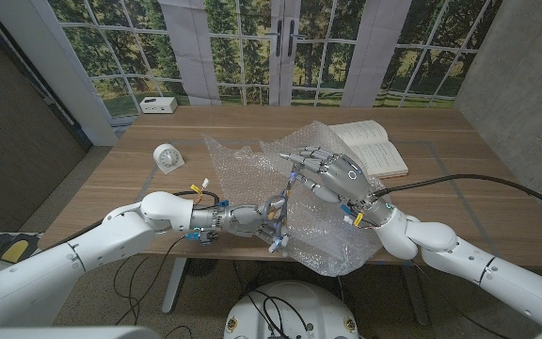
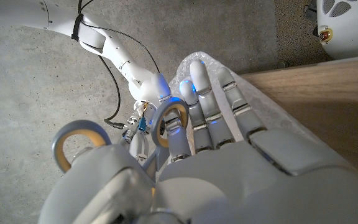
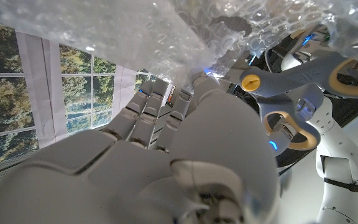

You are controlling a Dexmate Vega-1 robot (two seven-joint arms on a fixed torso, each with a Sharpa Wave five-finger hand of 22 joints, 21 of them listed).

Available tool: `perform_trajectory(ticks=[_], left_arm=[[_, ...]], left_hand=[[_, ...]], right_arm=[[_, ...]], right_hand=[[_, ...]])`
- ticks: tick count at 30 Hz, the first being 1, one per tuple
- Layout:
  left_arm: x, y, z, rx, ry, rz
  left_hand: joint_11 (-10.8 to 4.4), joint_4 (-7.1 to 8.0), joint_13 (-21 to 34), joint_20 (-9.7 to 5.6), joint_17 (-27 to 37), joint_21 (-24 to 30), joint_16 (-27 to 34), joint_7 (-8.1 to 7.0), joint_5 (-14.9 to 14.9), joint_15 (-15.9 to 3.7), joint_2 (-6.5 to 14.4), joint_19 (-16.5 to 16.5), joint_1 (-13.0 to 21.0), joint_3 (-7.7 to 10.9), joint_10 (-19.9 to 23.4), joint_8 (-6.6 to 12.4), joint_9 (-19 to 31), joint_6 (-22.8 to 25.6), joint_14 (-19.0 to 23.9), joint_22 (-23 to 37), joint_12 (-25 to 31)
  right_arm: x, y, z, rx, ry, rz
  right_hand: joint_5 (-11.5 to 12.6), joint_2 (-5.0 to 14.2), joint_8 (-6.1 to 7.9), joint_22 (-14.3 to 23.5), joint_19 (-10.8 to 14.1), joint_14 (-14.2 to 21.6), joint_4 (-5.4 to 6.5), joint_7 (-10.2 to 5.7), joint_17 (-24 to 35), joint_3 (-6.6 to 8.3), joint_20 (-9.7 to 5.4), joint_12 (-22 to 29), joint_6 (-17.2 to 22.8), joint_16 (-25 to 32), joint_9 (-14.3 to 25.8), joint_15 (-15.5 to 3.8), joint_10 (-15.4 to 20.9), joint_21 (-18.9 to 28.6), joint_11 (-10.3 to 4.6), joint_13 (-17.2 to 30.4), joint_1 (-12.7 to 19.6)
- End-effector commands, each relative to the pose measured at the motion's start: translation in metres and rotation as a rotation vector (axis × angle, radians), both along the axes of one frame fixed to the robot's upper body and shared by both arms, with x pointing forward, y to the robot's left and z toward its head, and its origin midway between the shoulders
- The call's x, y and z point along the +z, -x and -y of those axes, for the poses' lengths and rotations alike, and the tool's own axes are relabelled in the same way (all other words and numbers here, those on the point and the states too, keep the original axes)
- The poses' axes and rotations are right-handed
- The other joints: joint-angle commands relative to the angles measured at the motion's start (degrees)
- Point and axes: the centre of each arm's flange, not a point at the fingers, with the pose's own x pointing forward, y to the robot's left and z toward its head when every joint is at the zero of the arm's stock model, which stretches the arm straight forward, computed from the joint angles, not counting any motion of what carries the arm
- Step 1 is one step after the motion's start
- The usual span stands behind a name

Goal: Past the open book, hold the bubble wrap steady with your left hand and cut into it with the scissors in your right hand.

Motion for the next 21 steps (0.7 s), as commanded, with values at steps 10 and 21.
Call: perform_trajectory(ticks=[10,21], left_arm=[[0.0009,0.0005,0.0029,-0.01,0.02,0.004],[-0.0012,0.0012,0.0023,-0.009,0.04,0.003]], left_hand=[[-0.3,-0.18,0.23,-0.01,0.18,-0.07,0.21,4.56,-0.06,-0.33,0.22,0.42,0.77,-0.08,0.05,-0.12,0.34,4.93,0.23,0.21,-0.13],[-0.2,-0.15,0.26,-0.57,0.23,-0.29,0.12,4.59,-0.08,-0.04,0.43,0.1,0.99,-0.01,0.04,-0.27,0.36,5.05,-0.08,0.18,-0.23]], right_arm=[[-0.0028,0.0025,-0.0022,0.014,0.006,-0.007],[-0.0031,0.0077,-0.0025,0.023,0.011,-0.01]], right_hand=[[0.26,-0.01,0.39,0.09,0.44,0.78,0.35,0.05,0.41,0.1,-2.77,0.38,0.54,-0.26,0.26,-10.99,0.55,0.33,-0.39,-0.06,0.45],[0.25,-0.08,0.39,0.08,0.57,0.92,0.35,0.09,0.55,0.06,-2.82,0.41,0.65,-0.28,0.25,-10.99,0.69,0.39,-0.41,-0.25,0.45]])
